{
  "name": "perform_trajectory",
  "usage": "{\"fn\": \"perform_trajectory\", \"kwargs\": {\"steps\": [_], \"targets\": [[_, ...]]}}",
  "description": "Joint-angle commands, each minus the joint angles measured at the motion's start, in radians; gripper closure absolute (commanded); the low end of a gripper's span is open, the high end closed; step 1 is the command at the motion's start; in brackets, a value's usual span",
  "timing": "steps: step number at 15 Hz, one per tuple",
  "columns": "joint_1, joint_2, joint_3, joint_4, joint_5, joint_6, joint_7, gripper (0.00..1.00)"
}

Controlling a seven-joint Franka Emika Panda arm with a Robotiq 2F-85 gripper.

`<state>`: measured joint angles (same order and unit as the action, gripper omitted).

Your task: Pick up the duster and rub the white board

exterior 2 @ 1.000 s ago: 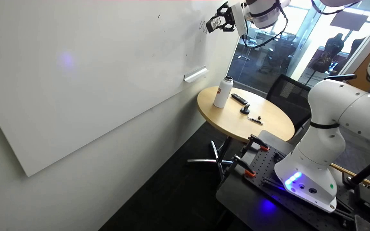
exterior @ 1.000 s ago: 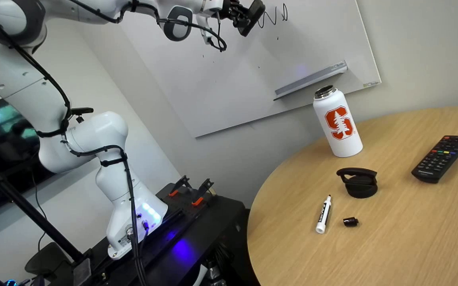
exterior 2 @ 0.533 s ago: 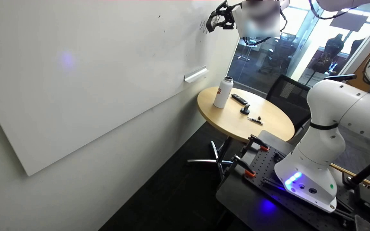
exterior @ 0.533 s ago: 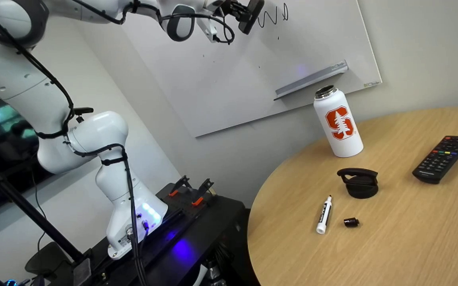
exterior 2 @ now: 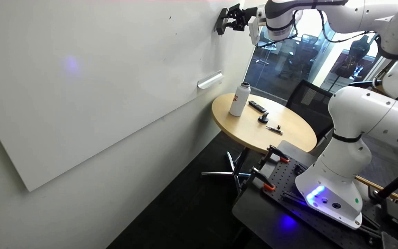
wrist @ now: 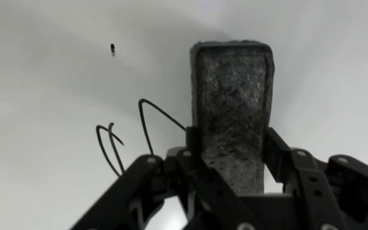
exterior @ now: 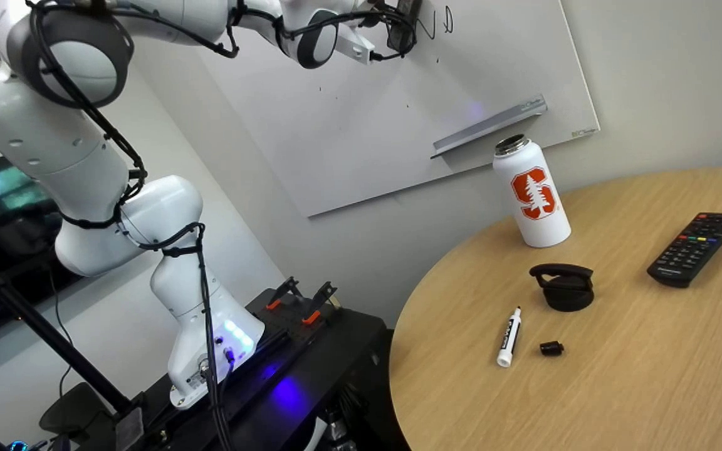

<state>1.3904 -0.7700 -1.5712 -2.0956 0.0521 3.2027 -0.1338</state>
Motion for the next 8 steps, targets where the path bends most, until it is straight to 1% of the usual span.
{"fn": "perform_trajectory", "kwargs": {"steps": [1,2,5,6,8], "targets": [[0.073,-0.097,-0.015,0.066,-0.087,0.003,-0.080,0.73],[0.010,-0.064,-0.001,0.014,-0.069,-0.002,-0.040,0.48],[0.020,-0.099,-0.002,0.022,-0.089,-0.003,-0.063,0.48],[0.020,-0.099,-0.002,0.023,-0.089,-0.003,-0.065,0.73],[0.052,-0.112,-0.038,0.041,-0.096,0.027,-0.079,0.73]]}}
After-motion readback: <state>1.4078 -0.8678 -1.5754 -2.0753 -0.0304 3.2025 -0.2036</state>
